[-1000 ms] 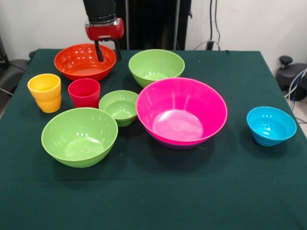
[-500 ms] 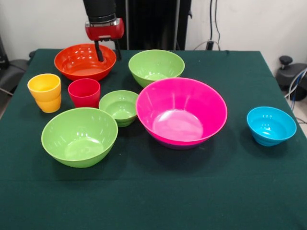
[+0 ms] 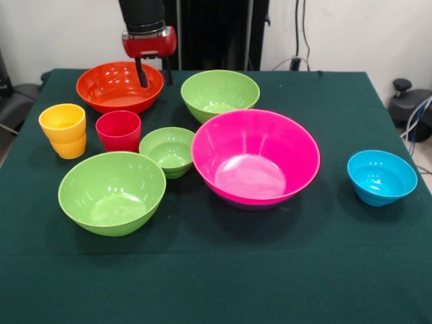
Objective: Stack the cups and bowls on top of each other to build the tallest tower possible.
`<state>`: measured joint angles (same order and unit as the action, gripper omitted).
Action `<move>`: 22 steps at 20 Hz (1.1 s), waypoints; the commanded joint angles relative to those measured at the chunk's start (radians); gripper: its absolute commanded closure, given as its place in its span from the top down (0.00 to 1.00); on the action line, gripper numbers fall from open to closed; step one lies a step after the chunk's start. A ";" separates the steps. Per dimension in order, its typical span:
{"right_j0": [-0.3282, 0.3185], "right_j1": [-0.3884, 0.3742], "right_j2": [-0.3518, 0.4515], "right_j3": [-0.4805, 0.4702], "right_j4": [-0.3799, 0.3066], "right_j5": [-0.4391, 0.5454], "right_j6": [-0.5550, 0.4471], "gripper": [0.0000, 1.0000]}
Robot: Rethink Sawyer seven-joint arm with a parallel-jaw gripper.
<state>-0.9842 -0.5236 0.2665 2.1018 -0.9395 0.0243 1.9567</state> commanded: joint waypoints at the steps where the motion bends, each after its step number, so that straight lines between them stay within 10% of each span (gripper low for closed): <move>1: 0.088 0.094 -0.009 -0.149 -0.072 -0.046 0.029 1.00; 22: 0.002 0.097 0.067 -0.134 -0.061 0.028 -0.041 1.00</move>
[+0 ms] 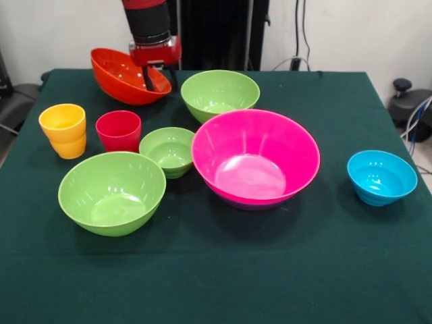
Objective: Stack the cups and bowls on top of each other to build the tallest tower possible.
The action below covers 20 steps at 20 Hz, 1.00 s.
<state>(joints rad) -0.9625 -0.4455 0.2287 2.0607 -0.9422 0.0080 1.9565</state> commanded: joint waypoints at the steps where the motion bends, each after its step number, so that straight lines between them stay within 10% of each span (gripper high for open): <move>1: -0.029 0.020 0.114 -0.092 -0.059 0.051 -0.048 1.00; 20: -0.020 -0.022 0.122 -0.070 -0.042 0.057 -0.027 1.00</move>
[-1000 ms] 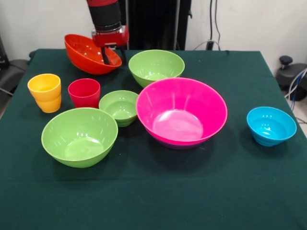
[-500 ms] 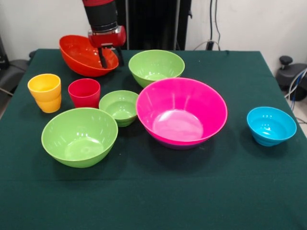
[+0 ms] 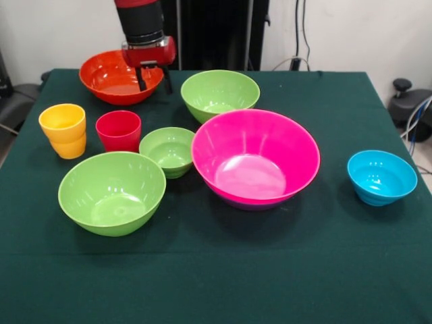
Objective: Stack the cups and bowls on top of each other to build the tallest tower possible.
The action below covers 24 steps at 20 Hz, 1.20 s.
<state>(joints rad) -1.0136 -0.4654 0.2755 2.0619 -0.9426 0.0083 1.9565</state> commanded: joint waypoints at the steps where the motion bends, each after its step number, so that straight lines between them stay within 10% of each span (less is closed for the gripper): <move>1: 0.031 -0.003 0.075 -0.070 -0.041 0.058 -0.027 1.00; 24: 0.075 -0.010 0.040 -0.073 -0.043 0.019 0.006 1.00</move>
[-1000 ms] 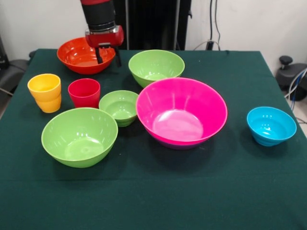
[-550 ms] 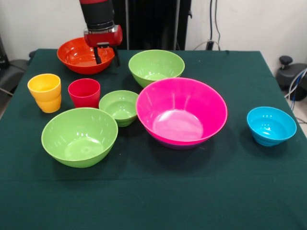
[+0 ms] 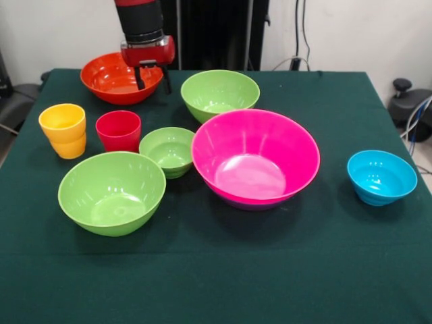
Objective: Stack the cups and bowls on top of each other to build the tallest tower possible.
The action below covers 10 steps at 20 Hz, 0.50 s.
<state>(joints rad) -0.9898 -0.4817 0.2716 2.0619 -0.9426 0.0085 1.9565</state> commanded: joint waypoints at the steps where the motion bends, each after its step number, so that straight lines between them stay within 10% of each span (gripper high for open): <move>1: 0.047 0.006 0.048 -0.071 -0.043 0.023 0.003 1.00; 10: 0.037 0.005 0.063 -0.070 -0.036 0.035 -0.003 1.00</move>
<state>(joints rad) -0.9844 -0.4817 0.2719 2.0619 -0.9426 0.0085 1.9565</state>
